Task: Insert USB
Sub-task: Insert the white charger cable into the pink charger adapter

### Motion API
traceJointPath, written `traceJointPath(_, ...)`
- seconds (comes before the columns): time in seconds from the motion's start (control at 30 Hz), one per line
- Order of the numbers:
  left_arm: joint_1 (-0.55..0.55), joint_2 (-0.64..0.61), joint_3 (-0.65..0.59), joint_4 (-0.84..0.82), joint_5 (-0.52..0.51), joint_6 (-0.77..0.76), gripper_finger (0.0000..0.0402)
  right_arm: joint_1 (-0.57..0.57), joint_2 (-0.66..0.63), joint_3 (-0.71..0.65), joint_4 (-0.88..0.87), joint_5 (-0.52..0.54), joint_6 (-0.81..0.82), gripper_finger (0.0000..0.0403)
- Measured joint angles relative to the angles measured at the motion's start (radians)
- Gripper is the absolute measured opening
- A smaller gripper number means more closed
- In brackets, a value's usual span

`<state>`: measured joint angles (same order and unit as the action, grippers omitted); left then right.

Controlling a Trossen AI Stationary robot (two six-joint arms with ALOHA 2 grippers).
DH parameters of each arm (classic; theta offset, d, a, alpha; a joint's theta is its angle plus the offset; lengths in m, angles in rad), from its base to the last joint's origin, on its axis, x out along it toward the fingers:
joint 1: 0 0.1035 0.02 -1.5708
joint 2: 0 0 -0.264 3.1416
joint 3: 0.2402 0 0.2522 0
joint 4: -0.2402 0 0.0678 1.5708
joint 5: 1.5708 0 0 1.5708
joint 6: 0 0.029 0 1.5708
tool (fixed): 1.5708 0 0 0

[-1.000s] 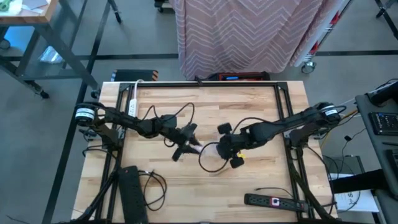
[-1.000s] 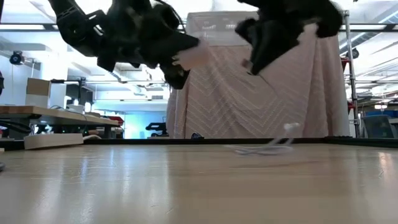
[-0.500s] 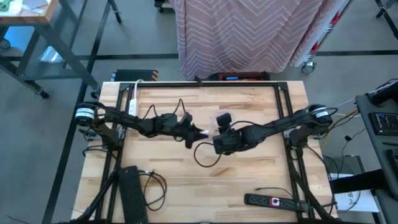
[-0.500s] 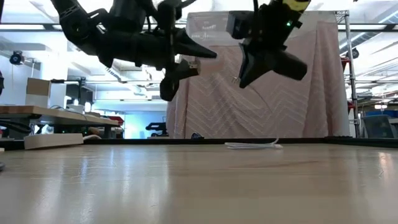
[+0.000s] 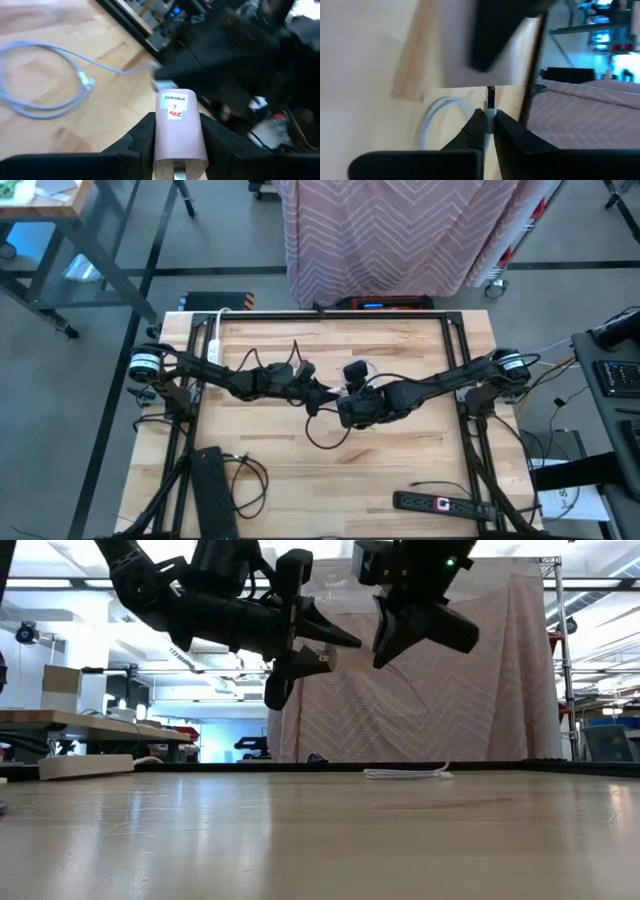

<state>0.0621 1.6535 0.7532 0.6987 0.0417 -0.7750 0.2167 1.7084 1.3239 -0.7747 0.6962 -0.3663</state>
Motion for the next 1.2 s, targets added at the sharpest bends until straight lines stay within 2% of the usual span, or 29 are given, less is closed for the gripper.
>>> traceJointPath(0.17,0.013,0.001,-0.001,0.000,-0.009,0.003,0.0104,0.000,0.000,-0.001,-0.038,-0.084,0.058,0.0008)
traceJointPath(0.27,0.019,0.001,-0.001,0.004,-0.008,0.003,0.0103,0.001,0.000,-0.001,-0.033,-0.087,0.060,0.0008)
traceJointPath(0.83,0.017,0.001,-0.001,0.016,0.045,-0.020,0.0104,-0.025,0.000,-0.002,-0.072,-0.017,0.055,0.0008)
traceJointPath(1.2,0.018,0.019,0.034,-0.008,0.049,-0.012,0.0103,-0.026,-0.001,-0.003,-0.009,-0.011,-0.016,0.0008)
